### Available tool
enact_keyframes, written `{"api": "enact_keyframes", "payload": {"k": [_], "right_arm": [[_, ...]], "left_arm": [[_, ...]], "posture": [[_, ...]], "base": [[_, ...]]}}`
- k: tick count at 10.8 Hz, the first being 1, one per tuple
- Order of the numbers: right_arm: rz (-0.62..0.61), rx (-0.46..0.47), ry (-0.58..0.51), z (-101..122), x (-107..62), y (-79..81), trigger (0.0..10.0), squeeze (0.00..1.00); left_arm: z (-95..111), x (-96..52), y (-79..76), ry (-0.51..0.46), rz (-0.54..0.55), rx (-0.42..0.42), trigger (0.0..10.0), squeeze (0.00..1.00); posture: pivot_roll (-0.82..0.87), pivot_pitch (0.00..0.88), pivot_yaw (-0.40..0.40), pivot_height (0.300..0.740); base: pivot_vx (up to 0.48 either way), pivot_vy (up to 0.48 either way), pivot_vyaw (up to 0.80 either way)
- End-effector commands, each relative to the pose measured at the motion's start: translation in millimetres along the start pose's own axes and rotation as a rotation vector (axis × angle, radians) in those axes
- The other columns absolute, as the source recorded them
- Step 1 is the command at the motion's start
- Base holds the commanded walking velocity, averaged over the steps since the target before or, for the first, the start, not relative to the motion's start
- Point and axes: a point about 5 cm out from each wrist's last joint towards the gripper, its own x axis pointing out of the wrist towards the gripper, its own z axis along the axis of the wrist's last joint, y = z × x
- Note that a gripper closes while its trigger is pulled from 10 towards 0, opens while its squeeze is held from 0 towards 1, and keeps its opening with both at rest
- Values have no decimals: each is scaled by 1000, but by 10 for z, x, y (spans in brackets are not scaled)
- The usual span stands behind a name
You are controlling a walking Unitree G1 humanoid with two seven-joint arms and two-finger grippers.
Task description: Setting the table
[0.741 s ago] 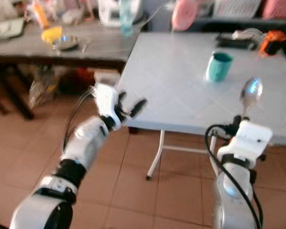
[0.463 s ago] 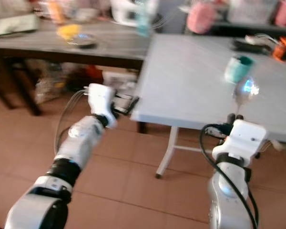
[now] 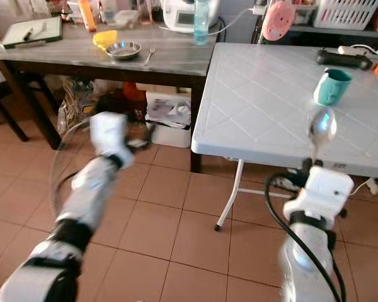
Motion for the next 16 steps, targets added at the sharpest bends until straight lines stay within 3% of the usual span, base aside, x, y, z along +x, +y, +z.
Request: {"api": "enact_keyframes", "payload": {"k": [1, 2, 5, 8, 12, 16], "right_arm": [[9, 2, -35, 68, -9, -11, 10000, 0], [12, -1, -33, 62, -19, -21, 10000, 0], [11, -7, -6, 0, -140, -87, 10000, 0], [7, -11, 37, -84, -302, -141, 10000, 0], [9, -7, 15, -40, -249, -120, 10000, 0], [9, -6, 14, -46, -246, -92, 10000, 0]], "left_arm": [[23, -23, 30, -18, 13, 29, 10000, 0], [13, -71, 66, -23, 27, 47, 10000, 0], [-145, -476, 409, 30, 117, 136, 10000, 0], [-298, -725, 408, 95, 110, 173, 10000, 0], [-177, -548, 308, 63, 47, 134, 10000, 0], [-177, -522, 251, 66, 20, 124, 10000, 0]], "posture": [[19, 73, 25, 740], [26, 73, 23, 740], [52, 79, 16, 740], [56, 82, 15, 740], [42, 84, 28, 740], [40, 84, 38, 740]], "base": [[0, 0, 0], [0, 0, 0], [0, 0, 0], [0, 0, 0], [73, 0, -131], [338, 0, 0]]}}
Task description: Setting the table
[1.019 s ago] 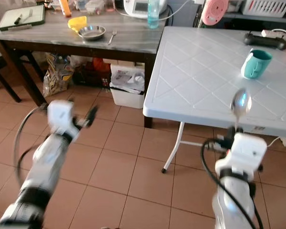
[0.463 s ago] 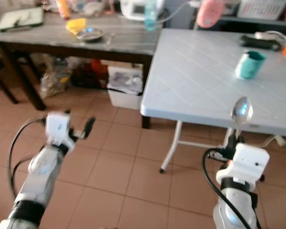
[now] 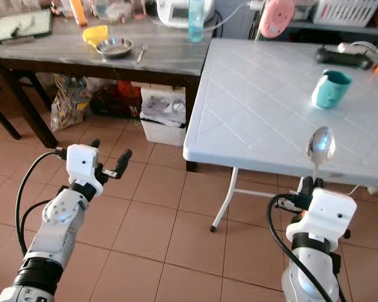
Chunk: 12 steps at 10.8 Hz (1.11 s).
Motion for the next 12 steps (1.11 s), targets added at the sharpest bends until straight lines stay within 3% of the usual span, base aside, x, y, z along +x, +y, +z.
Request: {"api": "enact_keyframes", "payload": {"k": [1, 12], "right_arm": [[6, 8, -26, 52, 10, 22, 10000, 0], [-1, 0, -49, 83, 95, 36, 10000, 0]], "left_arm": [[42, 30, -17, -10, -11, -8, 10000, 0], [65, 104, -102, -8, -46, -10, 10000, 0]], "posture": [[37, 82, 39, 740], [39, 71, 47, 740]], "base": [[379, 0, 0], [463, 0, 0]]}}
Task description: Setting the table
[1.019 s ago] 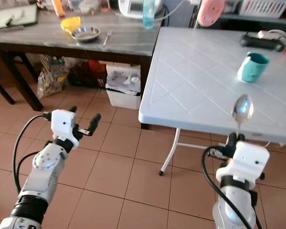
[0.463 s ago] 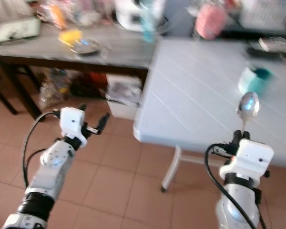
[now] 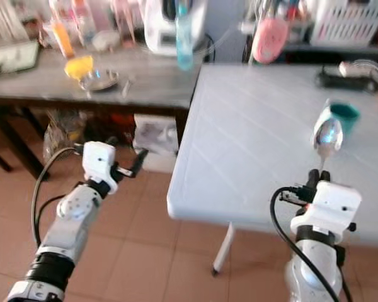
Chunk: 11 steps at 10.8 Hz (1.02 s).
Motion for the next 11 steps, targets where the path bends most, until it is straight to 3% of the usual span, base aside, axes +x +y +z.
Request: {"api": "enact_keyframes", "payload": {"k": [1, 5, 7, 11], "right_arm": [[11, 14, -18, 40, 11, 54, 10000, 0], [2, 17, -14, 34, 7, 29, 10000, 0], [1, 18, -13, 36, 6, 34, 10000, 0], [1, 21, -14, 40, -6, 45, 10000, 0]], "left_arm": [[-6, -18, 93, 12, 26, -15, 10000, 0], [-39, 14, 106, 51, 43, -28, 10000, 0], [-30, 37, 111, 54, 43, -30, 10000, 0], [-33, 62, 95, 65, 26, -29, 10000, 0]], "posture": [[37, 71, 48, 740], [32, 76, 46, 740], [30, 79, 49, 740], [27, 85, 50, 740]], "base": [[0, 0, 0], [0, 0, 0], [0, 0, -478], [0, 309, -105]]}}
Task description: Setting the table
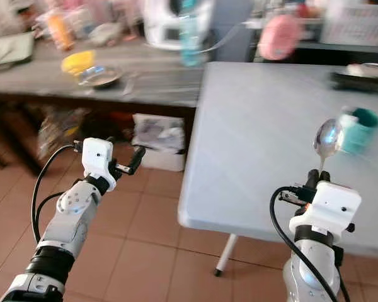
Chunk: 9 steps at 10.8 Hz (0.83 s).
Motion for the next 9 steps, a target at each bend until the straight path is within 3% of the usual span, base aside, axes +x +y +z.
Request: {"api": "enact_keyframes", "payload": {"k": [1, 9], "right_arm": [[10, 10, -16, 45, -2, 30, 10000, 0], [20, 1, -31, 87, 52, 37, 10000, 0]], "left_arm": [[4, 8, 42, 11, 7, 5, 10000, 0], [1, 77, -101, -1, -15, 4, 10000, 0]], "posture": [[27, 88, 49, 740], [15, 84, 33, 740]], "base": [[0, 360, 0], [0, 468, 0]]}}
